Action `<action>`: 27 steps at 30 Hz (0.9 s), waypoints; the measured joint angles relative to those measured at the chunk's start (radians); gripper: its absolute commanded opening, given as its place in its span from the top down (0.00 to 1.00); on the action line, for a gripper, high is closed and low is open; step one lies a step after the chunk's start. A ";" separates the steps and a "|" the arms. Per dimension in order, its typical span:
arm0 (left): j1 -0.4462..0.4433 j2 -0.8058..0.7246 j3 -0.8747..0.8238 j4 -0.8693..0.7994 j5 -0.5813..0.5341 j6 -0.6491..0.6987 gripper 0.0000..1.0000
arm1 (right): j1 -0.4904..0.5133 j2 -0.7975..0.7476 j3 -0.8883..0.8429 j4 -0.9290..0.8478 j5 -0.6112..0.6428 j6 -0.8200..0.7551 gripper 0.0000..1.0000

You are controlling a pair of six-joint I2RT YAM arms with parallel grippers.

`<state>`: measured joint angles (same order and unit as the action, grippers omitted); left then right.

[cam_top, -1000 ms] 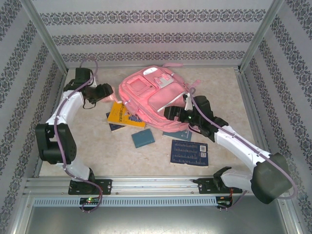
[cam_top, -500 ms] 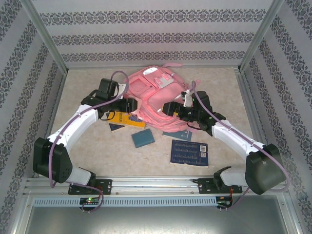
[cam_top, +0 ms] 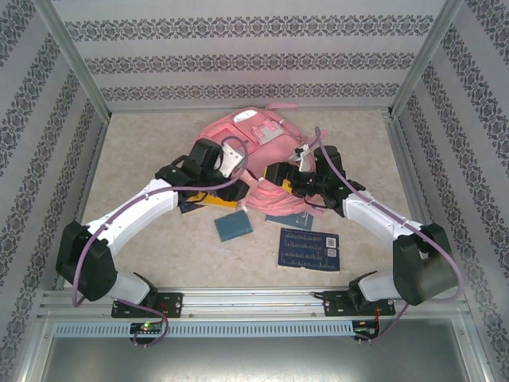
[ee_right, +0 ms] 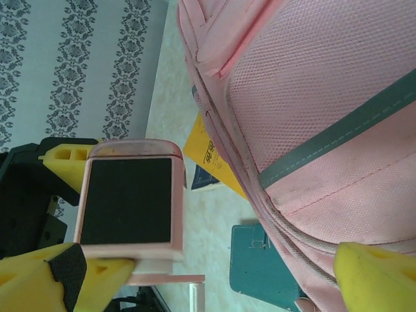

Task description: Pack books, pencil case, and school supplies into a backpack

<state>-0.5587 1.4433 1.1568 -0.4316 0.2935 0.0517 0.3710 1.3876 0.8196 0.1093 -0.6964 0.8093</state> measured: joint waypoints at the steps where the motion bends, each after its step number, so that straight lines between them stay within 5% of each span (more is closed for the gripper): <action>1: -0.015 -0.003 -0.006 0.002 -0.011 0.020 0.44 | 0.002 0.008 0.005 0.001 -0.011 0.000 0.02; 18: -0.060 -0.032 -0.054 0.022 -0.066 0.129 0.44 | 0.090 0.065 0.025 0.043 -0.120 0.000 0.04; 27: -0.071 -0.061 -0.066 0.045 -0.066 0.133 0.43 | 0.112 0.114 0.025 0.089 -0.145 0.014 0.18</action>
<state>-0.6292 1.3827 1.0904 -0.3866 0.2279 0.1848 0.4828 1.5017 0.8444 0.1978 -0.8410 0.8234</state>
